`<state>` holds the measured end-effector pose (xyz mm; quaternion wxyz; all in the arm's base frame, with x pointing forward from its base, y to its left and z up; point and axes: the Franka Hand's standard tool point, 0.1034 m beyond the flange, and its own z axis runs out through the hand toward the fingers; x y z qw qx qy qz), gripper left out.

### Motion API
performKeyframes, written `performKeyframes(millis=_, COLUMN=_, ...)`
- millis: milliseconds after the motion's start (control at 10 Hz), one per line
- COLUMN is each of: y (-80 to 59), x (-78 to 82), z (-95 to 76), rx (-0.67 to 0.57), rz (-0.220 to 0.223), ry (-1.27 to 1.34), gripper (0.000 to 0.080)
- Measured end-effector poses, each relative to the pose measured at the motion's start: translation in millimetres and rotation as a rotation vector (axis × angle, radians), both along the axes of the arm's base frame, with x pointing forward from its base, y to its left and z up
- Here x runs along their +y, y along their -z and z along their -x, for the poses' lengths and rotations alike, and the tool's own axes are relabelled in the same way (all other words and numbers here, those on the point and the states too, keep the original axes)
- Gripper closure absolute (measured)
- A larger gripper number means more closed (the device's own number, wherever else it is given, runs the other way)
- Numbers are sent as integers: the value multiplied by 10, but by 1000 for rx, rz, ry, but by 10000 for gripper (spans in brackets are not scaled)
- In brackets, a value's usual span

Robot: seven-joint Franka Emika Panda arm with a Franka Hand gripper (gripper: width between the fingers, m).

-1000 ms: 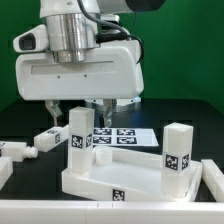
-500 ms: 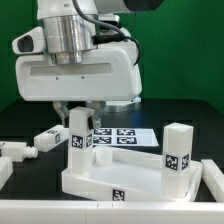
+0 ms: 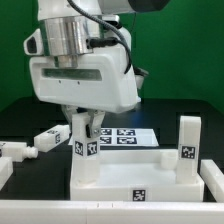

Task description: Assemble desk

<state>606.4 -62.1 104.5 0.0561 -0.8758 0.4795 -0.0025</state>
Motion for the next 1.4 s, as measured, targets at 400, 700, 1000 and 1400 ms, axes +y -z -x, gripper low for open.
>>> performKeyframes(millis=400, y=14, x=46, z=-49, rx=26, rz=-72, ry=475, gripper=515)
performKeyframes(millis=700, y=-13, x=112, z=-47, rx=-1, rz=-29, ry=77, gripper=250)
performKeyframes(millis=1000, y=-11, x=141, z=-8, rx=-25, rz=-17, ry=-189, gripper=153)
performKeyframes(millis=1400, y=-47, x=118, z=-50, rx=-69, rz=45, ry=-747, gripper=151)
